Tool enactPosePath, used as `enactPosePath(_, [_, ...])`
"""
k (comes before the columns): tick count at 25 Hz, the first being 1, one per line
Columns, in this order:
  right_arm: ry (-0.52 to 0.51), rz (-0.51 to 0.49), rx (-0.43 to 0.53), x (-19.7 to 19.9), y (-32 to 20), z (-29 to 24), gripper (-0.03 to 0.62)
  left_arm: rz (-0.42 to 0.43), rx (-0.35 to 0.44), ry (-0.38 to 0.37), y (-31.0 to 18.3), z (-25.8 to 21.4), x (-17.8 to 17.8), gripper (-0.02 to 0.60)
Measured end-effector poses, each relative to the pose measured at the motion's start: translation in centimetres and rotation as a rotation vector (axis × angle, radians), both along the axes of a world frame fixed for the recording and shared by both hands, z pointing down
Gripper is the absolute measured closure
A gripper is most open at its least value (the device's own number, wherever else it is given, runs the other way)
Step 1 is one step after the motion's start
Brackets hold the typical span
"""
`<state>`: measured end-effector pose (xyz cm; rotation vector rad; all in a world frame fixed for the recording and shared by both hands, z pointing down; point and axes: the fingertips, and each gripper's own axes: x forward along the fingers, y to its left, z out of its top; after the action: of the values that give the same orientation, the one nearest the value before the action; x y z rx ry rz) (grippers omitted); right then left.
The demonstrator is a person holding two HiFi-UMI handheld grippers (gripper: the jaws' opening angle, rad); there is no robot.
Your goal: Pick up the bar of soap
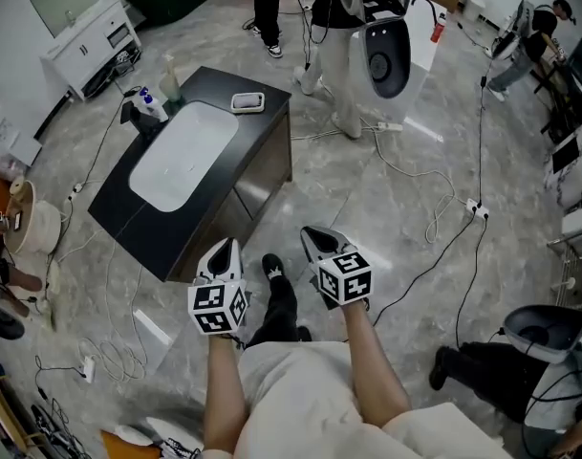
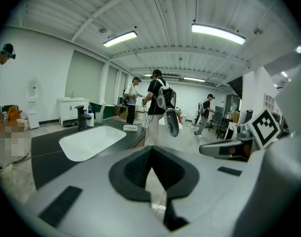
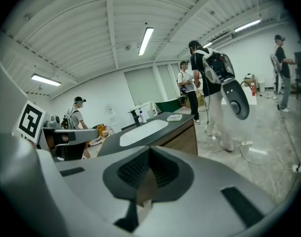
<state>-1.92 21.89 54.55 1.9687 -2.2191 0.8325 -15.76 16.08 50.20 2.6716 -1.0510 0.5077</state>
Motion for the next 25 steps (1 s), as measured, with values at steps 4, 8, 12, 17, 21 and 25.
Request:
enactPosePath(4, [-0.032, 0.020, 0.031, 2.0, -3.5, -0.1, 0.588, -0.003, -0.002, -0.005, -3.6, 0.3, 1.3, 0.575])
enactPosePath(8, [-0.028, 0.022, 0.014, 3.1, -6.7, 0.4, 0.588, -0.001, -0.013, -0.002, -7.6, 0.4, 2.4, 0.575])
enactPosePath(12, [-0.035, 0.032, 0.002, 4.7, -10.0, 0.5, 0.588, 0.008, -0.032, -0.001, -11.2, 0.6, 4.2, 0.575])
enactPosePath(17, [-0.038, 0.024, -0.010, 6.3, -13.1, 0.3, 0.588, 0.003, -0.051, 0.023, -14.7, 0.6, 5.9, 0.575])
enactPosePath(21, [-0.055, 0.021, -0.016, 7.1, -16.2, 0.5, 0.588, 0.004, -0.064, 0.024, -17.3, 0.8, 6.7, 0.575])
enactPosePath(25, [-0.041, -0.010, -0.026, 7.0, -19.7, 0.5, 0.588, -0.009, -0.075, 0.031, -20.2, 1.1, 7.2, 0.575])
